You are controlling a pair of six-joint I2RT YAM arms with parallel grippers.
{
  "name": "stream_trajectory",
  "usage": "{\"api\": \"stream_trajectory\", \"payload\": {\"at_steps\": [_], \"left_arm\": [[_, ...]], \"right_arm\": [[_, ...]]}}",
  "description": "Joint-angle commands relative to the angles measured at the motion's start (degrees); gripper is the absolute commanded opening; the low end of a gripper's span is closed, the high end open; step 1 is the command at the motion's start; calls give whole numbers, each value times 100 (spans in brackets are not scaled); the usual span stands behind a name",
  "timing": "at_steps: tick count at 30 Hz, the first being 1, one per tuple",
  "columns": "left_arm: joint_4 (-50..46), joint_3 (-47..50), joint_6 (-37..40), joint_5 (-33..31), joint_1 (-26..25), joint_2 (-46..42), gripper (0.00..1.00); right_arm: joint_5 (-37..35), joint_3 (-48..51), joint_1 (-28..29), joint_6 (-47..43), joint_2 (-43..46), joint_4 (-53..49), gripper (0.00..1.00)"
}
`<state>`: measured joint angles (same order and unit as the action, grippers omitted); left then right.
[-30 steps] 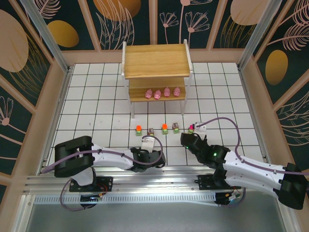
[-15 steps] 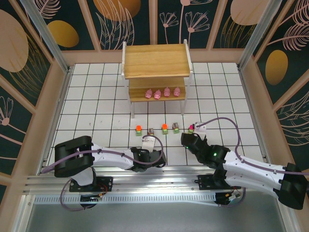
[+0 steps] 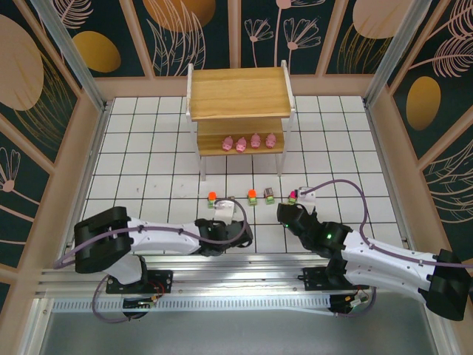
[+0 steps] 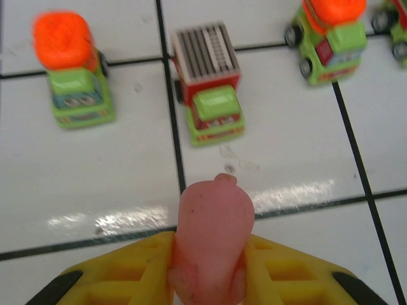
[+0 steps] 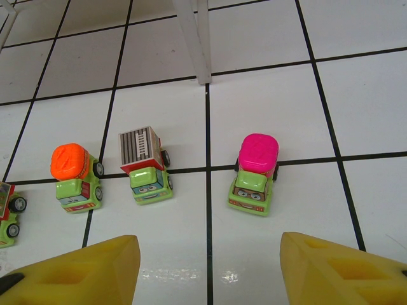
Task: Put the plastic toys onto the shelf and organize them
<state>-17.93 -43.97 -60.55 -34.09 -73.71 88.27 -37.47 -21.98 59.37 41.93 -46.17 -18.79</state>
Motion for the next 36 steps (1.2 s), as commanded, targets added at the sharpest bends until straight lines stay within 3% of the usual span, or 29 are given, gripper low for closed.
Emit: {"api": "stream_trajectory", "payload": {"at_steps": [1, 21, 36], "left_arm": [[-328, -170, 301, -303, 241, -358, 29], [-536, -1349, 2028, -721, 1571, -902, 31], [-300, -2354, 2425, -564, 2451, -451, 33]], "right_arm": [[-126, 79, 58, 2, 49, 94, 61], [-116, 88, 64, -5, 73, 105, 61], [-120, 106, 65, -6, 133, 112, 60]]}}
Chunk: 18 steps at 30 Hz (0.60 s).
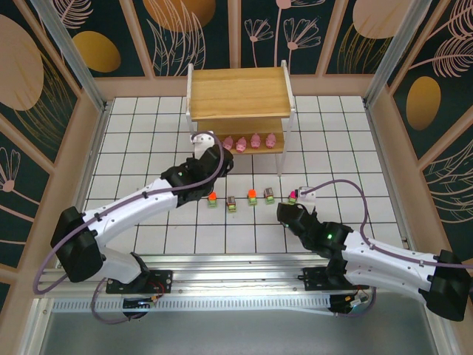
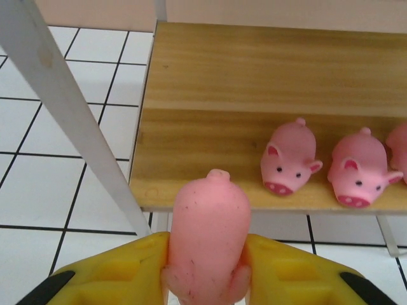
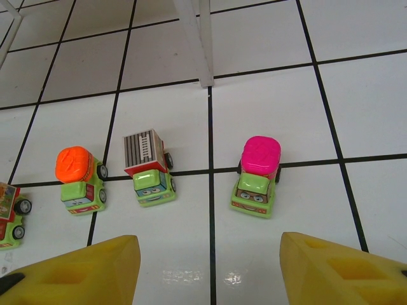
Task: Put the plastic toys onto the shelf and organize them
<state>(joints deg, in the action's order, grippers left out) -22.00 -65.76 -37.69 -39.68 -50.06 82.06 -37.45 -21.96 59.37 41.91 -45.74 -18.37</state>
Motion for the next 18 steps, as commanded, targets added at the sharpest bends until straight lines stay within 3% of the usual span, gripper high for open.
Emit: {"api": "stream_trajectory", "payload": {"at_steps": [1, 18], "left_arm": [[100, -234, 139, -4, 117, 238, 33], [310, -719, -47, 75, 437, 1017, 34]], "right_arm": [[-121, 107, 67, 1, 103, 70, 60], [-104, 117, 75, -16, 130, 79, 60]]}}
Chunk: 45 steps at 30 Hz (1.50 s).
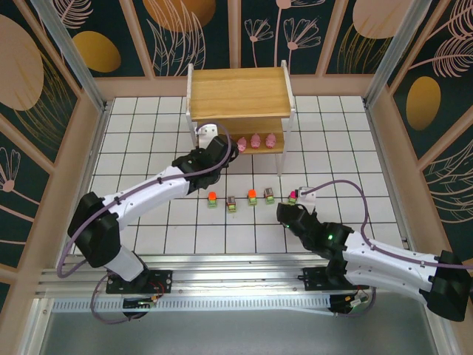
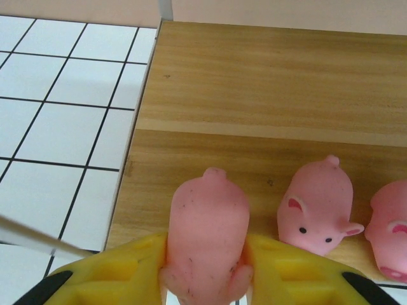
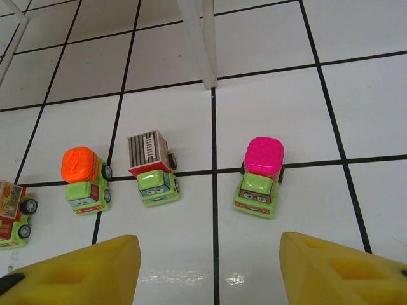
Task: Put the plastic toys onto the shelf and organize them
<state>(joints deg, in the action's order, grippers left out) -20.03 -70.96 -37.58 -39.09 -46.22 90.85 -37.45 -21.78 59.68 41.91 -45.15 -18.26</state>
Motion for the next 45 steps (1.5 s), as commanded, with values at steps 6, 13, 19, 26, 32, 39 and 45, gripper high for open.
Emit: {"api": "stream_trajectory", "payload": {"at_steps": [6, 13, 19, 26, 32, 39, 45], "left_arm": [[144, -245, -133, -81, 101, 222, 36], [155, -288, -137, -83, 159, 311, 37], [184, -269, -119, -46, 210, 372, 38], [222, -277, -119, -21, 227, 440, 39], [237, -321, -118, 5, 236, 537, 39], [256, -371, -118, -3, 237, 586, 42], [261, -423, -122, 13, 236, 559, 47]], "right_arm": [[-82, 105, 53, -42, 85, 86, 60], [-73, 108, 66, -56, 85, 103, 60], [-77, 121, 66, -54, 111, 103, 60], [-70, 117, 61, -56, 119, 103, 60], [-74, 122, 71, -53, 121, 95, 60], [-78, 124, 70, -52, 138, 103, 60], [-96, 128, 75, -44, 146, 95, 60]]}}
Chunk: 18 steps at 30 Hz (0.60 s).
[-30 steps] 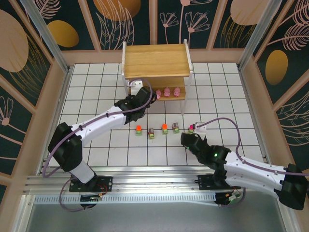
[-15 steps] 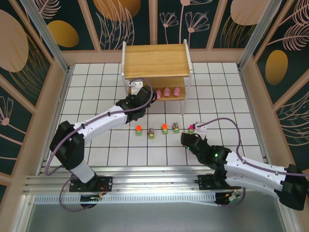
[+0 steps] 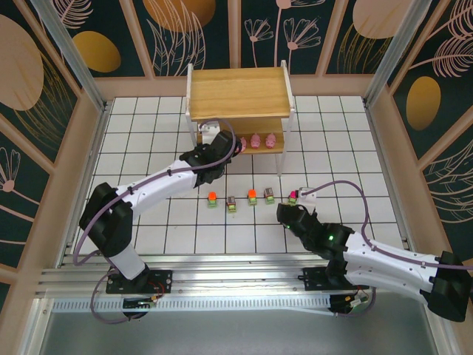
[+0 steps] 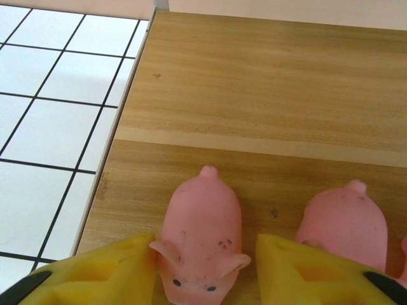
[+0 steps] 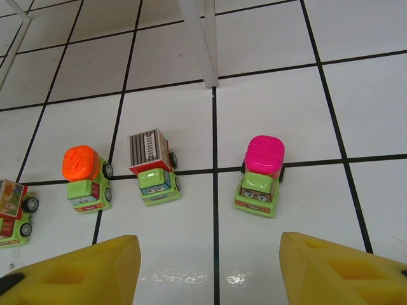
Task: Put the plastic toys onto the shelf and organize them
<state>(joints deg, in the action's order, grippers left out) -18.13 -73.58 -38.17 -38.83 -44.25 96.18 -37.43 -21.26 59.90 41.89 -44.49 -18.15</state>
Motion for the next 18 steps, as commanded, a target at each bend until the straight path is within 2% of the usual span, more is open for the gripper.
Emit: {"api": "stream_trajectory", "payload": {"at_steps": [1, 10, 18], "left_arm": [[62, -173, -59, -18, 39, 23, 47], [55, -209, -33, -63, 22, -165, 48], [-6, -304, 80, -410, -183, -306, 50]], "right_arm": [[-97, 77, 48, -42, 81, 84, 60], [-98, 75, 48, -54, 72, 93, 60], [-107, 73, 48, -48, 73, 84, 61]]}}
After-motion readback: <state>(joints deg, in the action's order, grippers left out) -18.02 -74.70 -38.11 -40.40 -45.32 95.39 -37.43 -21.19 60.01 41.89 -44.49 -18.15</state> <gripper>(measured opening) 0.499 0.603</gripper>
